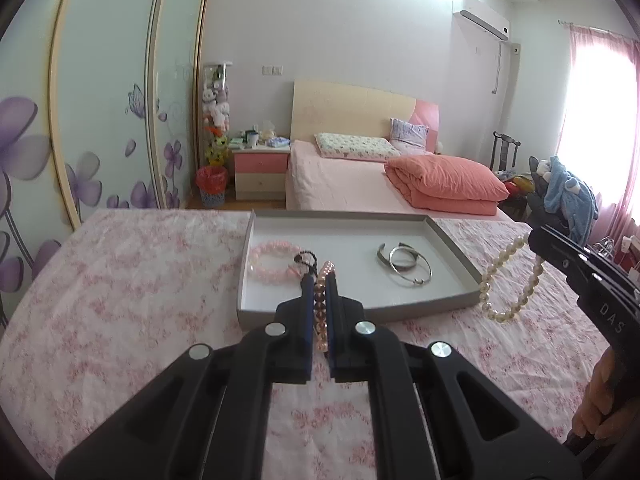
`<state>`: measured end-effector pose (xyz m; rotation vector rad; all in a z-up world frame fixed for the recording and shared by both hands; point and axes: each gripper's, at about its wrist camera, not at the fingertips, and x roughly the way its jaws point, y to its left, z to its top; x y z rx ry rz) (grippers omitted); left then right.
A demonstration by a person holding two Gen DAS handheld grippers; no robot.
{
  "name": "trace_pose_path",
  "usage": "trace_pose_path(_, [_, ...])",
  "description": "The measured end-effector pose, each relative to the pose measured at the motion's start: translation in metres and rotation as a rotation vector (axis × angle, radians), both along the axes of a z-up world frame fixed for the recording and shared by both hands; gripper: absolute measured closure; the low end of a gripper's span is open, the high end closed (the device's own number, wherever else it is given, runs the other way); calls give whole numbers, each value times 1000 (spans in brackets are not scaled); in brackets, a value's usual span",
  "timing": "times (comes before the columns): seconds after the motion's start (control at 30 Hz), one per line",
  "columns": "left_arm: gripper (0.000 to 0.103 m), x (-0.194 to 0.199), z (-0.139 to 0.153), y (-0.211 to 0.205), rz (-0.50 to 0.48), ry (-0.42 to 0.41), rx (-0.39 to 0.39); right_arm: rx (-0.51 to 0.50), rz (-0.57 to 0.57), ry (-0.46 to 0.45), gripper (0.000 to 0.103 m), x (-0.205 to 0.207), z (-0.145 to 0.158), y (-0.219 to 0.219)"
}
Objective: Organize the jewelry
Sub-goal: 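Lower both pearl bracelets into the grey tray and open both tools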
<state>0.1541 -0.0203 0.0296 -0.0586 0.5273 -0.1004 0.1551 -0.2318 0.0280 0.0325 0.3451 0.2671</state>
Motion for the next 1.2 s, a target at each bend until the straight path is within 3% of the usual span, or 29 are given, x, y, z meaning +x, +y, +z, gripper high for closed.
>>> trace_pose_path(0.3, [97, 21, 8, -8, 9, -14, 31, -3, 0, -31, 93, 19, 10, 5])
trace_pose_path(0.6, [97, 73, 24, -3, 13, -20, 1, 42, -29, -34, 93, 72, 23, -2])
trace_pose_path(1.13, [96, 148, -18, -7, 32, 104, -18, 72, -51, 163, 92, 152, -29, 6])
trace_pose_path(1.2, [93, 155, -24, -5, 38, 125, -39, 96, -52, 182, 78, 152, -33, 1])
